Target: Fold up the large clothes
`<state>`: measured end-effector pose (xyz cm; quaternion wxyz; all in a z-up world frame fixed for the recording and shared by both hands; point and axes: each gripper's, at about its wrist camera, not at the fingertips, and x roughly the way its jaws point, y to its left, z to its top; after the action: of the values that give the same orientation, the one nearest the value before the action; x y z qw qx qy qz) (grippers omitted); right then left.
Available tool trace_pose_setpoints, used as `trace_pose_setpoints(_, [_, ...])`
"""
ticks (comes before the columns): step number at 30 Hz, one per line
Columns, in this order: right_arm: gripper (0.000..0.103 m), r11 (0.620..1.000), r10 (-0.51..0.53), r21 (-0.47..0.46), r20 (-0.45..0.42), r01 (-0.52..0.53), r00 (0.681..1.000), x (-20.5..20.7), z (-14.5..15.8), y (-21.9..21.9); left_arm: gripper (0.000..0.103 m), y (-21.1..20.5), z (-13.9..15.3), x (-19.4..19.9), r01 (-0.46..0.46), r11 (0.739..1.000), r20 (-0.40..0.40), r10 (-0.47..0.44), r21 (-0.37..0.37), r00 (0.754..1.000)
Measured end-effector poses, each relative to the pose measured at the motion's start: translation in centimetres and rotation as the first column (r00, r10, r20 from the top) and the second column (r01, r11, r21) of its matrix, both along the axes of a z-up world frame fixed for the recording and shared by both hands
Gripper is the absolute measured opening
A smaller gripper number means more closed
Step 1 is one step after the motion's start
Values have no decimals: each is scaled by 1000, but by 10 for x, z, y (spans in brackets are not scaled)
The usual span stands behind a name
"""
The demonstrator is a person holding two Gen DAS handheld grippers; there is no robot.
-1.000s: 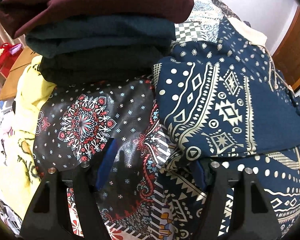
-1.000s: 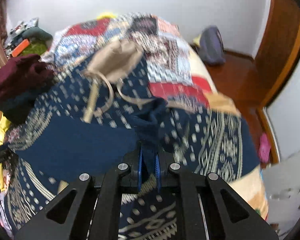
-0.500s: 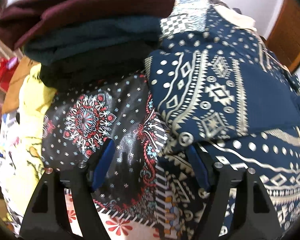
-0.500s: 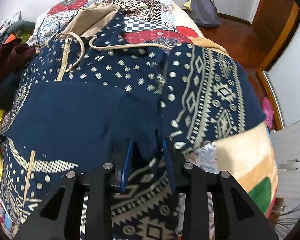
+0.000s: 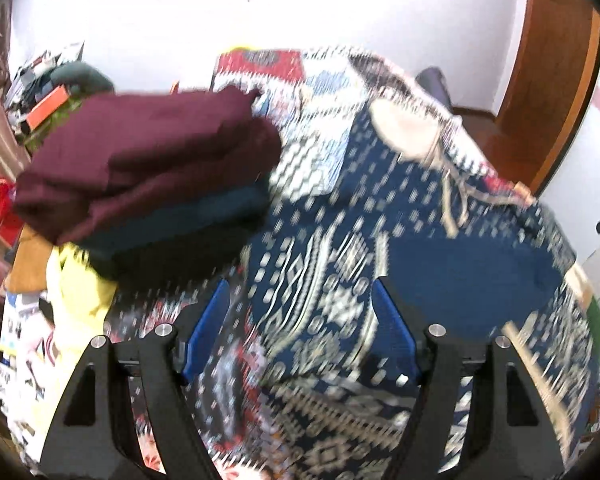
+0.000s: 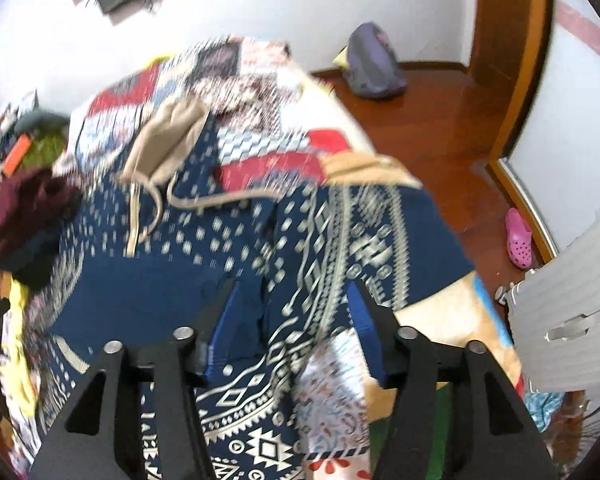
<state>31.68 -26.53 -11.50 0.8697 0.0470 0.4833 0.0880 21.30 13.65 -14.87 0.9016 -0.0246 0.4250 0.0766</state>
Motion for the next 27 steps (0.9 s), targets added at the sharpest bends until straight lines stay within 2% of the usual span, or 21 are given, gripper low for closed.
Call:
trace_pose_setpoints(6, [60, 996, -89, 31, 0, 89, 996, 11, -2, -35, 73, -36, 17, 39, 54, 998, 45, -53, -23, 998])
trace_pose_setpoints(11, [60, 979, -180, 79, -110, 190, 977, 27, -44, -73, 73, -68, 10, 67, 113, 993, 33, -112, -28, 993])
trace_pose_setpoints(16, [60, 946, -242, 156, -247, 285, 938, 41, -95, -102, 73, -96, -13, 86, 166, 985, -15, -167, -54, 986])
trace_pose_setpoints(20, [60, 920, -266, 205, -300, 334, 916, 54, -121, -112, 73, -111, -35, 97, 186, 981, -61, -189, -55, 980])
trace_pose_setpoints(27, [60, 895, -344, 197, -268, 401, 900, 83, -135, -117, 73, -116, -55, 104, 189, 981, -95, -193, -48, 977])
